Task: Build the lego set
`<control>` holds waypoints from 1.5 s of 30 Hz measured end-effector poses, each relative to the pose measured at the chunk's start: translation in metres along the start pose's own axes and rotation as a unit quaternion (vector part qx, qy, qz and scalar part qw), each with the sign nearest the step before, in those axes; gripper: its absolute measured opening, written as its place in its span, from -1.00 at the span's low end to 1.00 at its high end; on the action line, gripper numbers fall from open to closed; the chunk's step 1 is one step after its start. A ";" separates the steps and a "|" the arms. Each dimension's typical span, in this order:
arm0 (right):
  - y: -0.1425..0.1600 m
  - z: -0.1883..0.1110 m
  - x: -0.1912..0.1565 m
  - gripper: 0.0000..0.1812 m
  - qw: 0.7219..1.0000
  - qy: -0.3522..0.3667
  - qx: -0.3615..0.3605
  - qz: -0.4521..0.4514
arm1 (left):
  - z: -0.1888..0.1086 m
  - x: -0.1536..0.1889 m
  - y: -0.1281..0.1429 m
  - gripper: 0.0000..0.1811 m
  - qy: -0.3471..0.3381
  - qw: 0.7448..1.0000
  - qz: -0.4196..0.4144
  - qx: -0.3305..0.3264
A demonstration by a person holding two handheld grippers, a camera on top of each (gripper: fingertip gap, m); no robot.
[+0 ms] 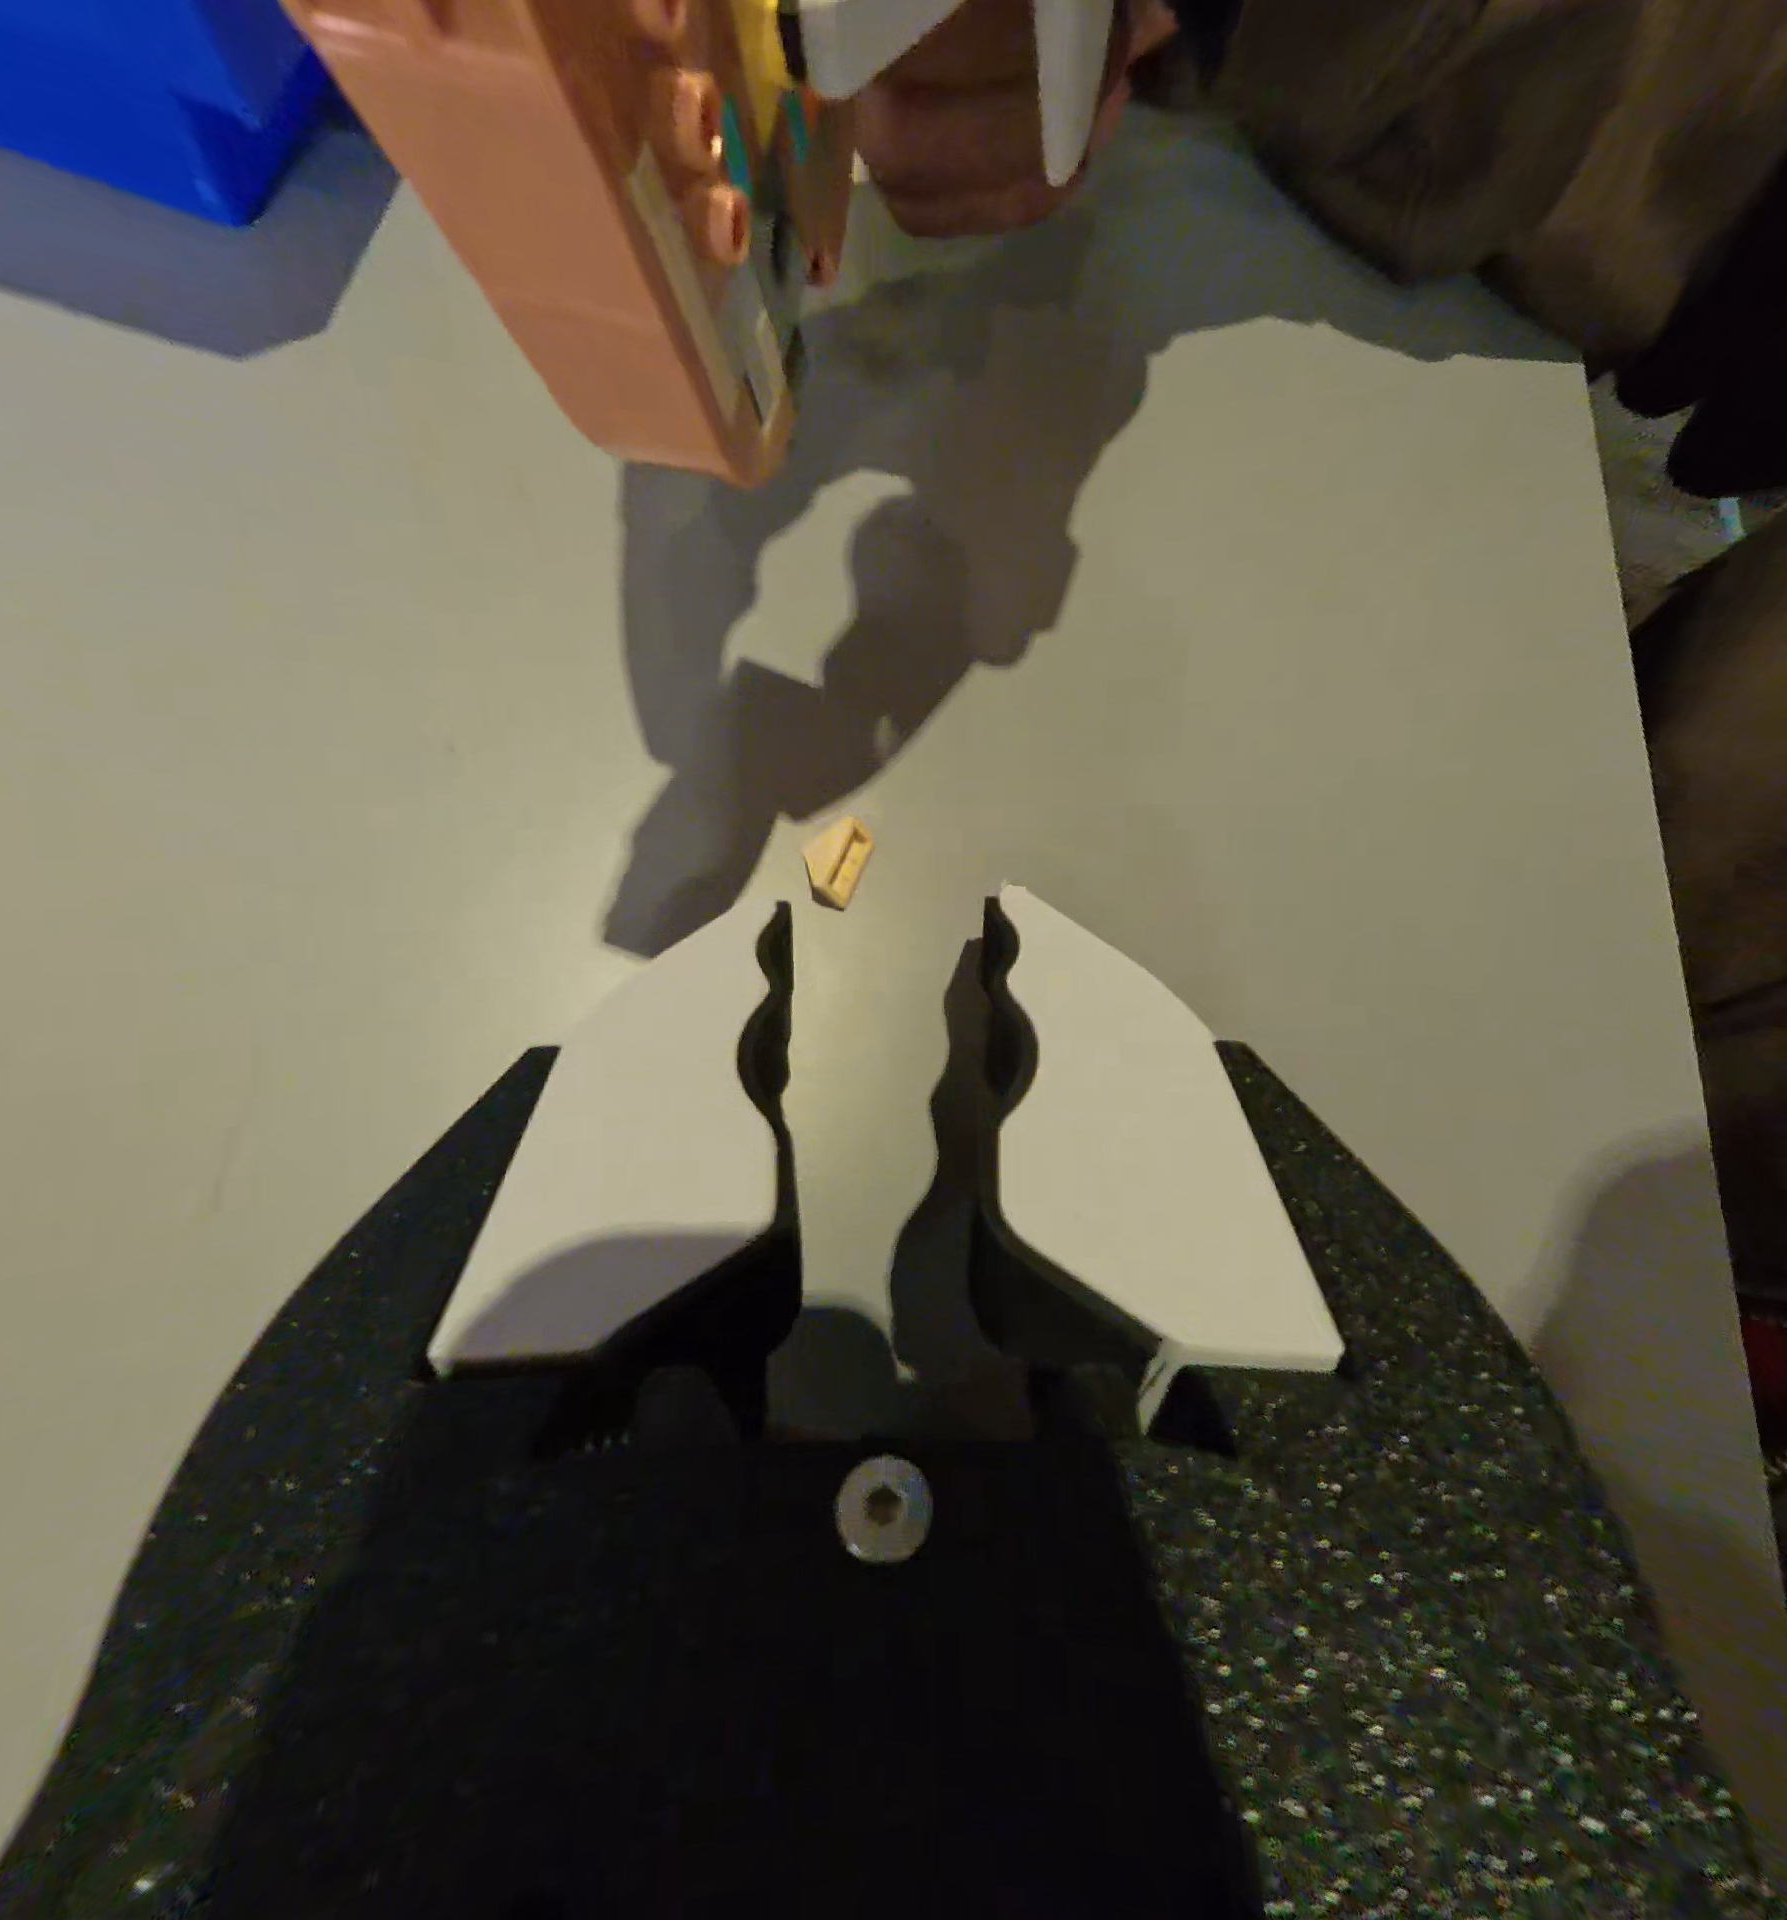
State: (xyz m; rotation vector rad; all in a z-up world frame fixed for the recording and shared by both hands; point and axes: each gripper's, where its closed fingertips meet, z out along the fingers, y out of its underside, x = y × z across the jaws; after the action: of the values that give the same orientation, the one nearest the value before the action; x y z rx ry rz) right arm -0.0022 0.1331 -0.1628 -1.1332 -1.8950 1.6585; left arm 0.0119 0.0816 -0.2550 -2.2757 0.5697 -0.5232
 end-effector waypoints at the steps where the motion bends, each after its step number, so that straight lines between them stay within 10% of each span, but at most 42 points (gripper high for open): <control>1: 0.000 0.000 0.000 -0.78 1.000 0.000 0.001 0.000 | 0.001 0.001 0.000 -0.61 0.000 1.000 -0.001 -0.004; 45: 0.008 0.003 -0.002 -0.78 1.000 -0.005 -0.027 0.000 | 0.007 0.002 -0.004 -0.84 -0.030 0.990 0.135 0.001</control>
State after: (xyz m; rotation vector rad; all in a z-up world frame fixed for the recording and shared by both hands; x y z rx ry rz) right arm -0.0006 0.1300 -0.1709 -1.1484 -1.9553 1.6251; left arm 0.0179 0.0866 -0.2566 -2.1589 0.8308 -0.3194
